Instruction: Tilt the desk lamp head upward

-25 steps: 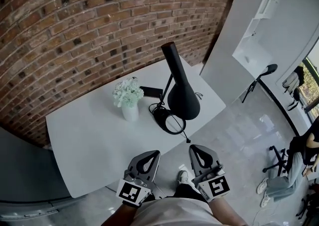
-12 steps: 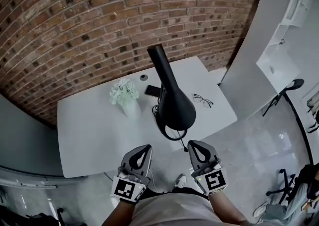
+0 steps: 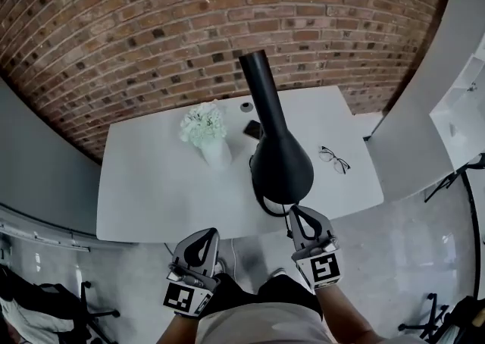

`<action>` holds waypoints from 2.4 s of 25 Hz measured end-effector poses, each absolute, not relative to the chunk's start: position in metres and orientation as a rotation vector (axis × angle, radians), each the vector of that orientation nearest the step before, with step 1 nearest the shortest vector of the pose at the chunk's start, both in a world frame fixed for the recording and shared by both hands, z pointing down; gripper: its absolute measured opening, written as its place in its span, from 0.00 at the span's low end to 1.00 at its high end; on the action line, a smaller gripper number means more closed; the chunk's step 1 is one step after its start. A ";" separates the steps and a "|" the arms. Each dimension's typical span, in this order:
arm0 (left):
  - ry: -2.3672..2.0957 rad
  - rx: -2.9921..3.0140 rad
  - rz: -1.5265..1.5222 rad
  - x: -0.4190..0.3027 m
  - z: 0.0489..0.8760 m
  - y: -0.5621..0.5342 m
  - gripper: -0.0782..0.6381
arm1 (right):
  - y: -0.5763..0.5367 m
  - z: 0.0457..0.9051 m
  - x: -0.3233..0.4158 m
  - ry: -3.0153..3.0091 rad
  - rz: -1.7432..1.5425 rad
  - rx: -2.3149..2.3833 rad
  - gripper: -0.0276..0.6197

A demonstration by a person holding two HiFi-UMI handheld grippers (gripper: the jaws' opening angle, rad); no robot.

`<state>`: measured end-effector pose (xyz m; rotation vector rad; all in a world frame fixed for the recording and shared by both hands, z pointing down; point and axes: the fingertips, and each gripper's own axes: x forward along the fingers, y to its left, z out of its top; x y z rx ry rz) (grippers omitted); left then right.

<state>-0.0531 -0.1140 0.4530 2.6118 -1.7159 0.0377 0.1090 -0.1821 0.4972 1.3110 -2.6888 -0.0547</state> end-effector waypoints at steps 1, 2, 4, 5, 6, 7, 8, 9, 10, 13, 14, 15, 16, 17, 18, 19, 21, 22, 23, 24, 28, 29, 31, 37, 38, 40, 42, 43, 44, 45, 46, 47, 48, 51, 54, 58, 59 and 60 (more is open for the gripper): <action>-1.728 2.606 0.039 -0.053 0.456 -0.115 0.12 | -0.187 0.498 0.108 -2.701 -0.074 1.307 0.07; -1.736 2.603 0.040 -0.051 0.460 -0.116 0.11 | -0.191 0.499 0.107 -2.711 -0.097 1.299 0.07; -1.744 2.608 0.047 -0.047 0.465 -0.116 0.12 | -0.199 0.499 0.103 -2.734 -0.126 1.295 0.07; -1.748 2.613 0.053 -0.045 0.467 -0.117 0.12 | -0.203 0.498 0.101 -2.749 -0.143 1.297 0.07; -1.752 2.613 0.061 -0.044 0.470 -0.117 0.12 | -0.206 0.496 0.100 -2.763 -0.169 1.299 0.07; -1.757 2.607 0.069 -0.045 0.474 -0.117 0.12 | -0.209 0.494 0.098 -2.776 -0.198 1.301 0.07; -1.764 2.596 0.076 -0.046 0.477 -0.116 0.12 | -0.211 0.492 0.096 -2.788 -0.224 1.303 0.07; -1.774 2.586 0.083 -0.048 0.480 -0.115 0.12 | -0.213 0.491 0.094 -2.801 -0.239 1.305 0.07; -1.786 2.579 0.089 -0.050 0.483 -0.114 0.12 | -0.215 0.491 0.093 -2.814 -0.240 1.307 0.07; -1.814 2.569 0.115 -0.054 0.487 -0.115 0.12 | -0.222 0.489 0.089 -2.870 -0.206 1.300 0.07; -1.816 2.567 0.126 -0.055 0.487 -0.117 0.11 | -0.225 0.486 0.088 -2.896 -0.200 1.295 0.07; -1.818 2.564 0.136 -0.056 0.487 -0.118 0.12 | -0.227 0.484 0.086 -2.918 -0.193 1.289 0.07; -1.819 2.560 0.145 -0.056 0.486 -0.118 0.12 | -0.227 0.482 0.086 -2.935 -0.177 1.282 0.07; -1.822 2.555 0.150 -0.056 0.485 -0.119 0.11 | -0.228 0.482 0.085 -2.946 -0.154 1.275 0.07; -1.825 2.554 0.153 -0.056 0.484 -0.119 0.12 | -0.227 0.481 0.085 -2.953 -0.137 1.270 0.07; -1.826 2.556 0.153 -0.056 0.482 -0.120 0.11 | -0.227 0.481 0.085 -2.958 -0.130 1.268 0.07; -1.825 2.560 0.149 -0.055 0.481 -0.123 0.12 | -0.227 0.478 0.086 -2.959 -0.138 1.267 0.07; -1.822 2.559 0.145 -0.055 0.482 -0.125 0.11 | -0.226 0.477 0.087 -2.957 -0.149 1.264 0.07; -1.818 2.556 0.141 -0.054 0.484 -0.126 0.11 | -0.225 0.476 0.088 -2.955 -0.158 1.259 0.07; -1.809 2.552 0.136 -0.053 0.486 -0.127 0.12 | -0.224 0.473 0.088 -2.956 -0.162 1.252 0.07; -1.772 2.559 0.108 -0.047 0.481 -0.129 0.11 | -0.214 0.459 0.090 -2.944 -0.151 1.237 0.07; -1.759 2.562 0.100 -0.046 0.478 -0.130 0.11 | -0.211 0.455 0.091 -2.934 -0.146 1.240 0.07; -1.727 2.570 0.083 -0.042 0.470 -0.132 0.11 | -0.206 0.445 0.096 -2.906 -0.138 1.253 0.07; -1.647 2.625 0.031 -0.033 0.443 -0.133 0.11 | -0.192 0.415 0.103 -2.842 -0.184 1.293 0.07; -1.637 2.635 0.024 -0.032 0.440 -0.134 0.12 | -0.190 0.412 0.102 -2.837 -0.192 1.296 0.07; -1.620 2.649 0.011 -0.030 0.436 -0.134 0.12 | -0.186 0.407 0.100 -2.831 -0.191 1.301 0.07; -1.600 2.660 -0.009 -0.027 0.431 -0.133 0.12 | -0.183 0.402 0.098 -2.830 -0.187 1.309 0.07; -1.591 2.668 -0.019 -0.025 0.428 -0.133 0.12 | -0.182 0.397 0.096 -2.831 -0.194 1.311 0.07; -1.582 2.679 -0.029 -0.024 0.425 -0.133 0.11 | -0.181 0.392 0.095 -2.834 -0.206 1.313 0.07; -1.576 2.689 -0.038 -0.023 0.423 -0.133 0.12 | -0.180 0.387 0.093 -2.836 -0.219 1.312 0.07; -1.570 2.698 -0.047 -0.022 0.420 -0.134 0.12 | -0.178 0.381 0.091 -2.835 -0.231 1.310 0.07; -1.566 2.705 -0.055 -0.021 0.419 -0.134 0.12 | -0.177 0.376 0.089 -2.832 -0.241 1.308 0.07; -1.561 2.711 -0.063 -0.019 0.417 -0.133 0.11 | -0.175 0.371 0.089 -2.827 -0.250 1.306 0.07; -1.545 2.727 -0.085 -0.013 0.413 -0.133 0.11 | -0.172 0.359 0.089 -2.800 -0.264 1.295 0.07; -1.534 2.734 -0.106 -0.008 0.408 -0.132 0.12 | -0.170 0.349 0.091 -2.778 -0.253 1.301 0.07; -1.516 2.752 -0.131 -0.003 0.402 -0.134 0.11 | -0.168 0.329 0.096 -2.761 -0.257 1.333 0.07; -1.510 2.757 -0.138 -0.002 0.401 -0.135 0.12 | -0.168 0.324 0.097 -2.761 -0.263 1.337 0.07; -1.504 2.762 -0.143 0.000 0.400 -0.135 0.12 | -0.168 0.320 0.098 -2.762 -0.263 1.342 0.07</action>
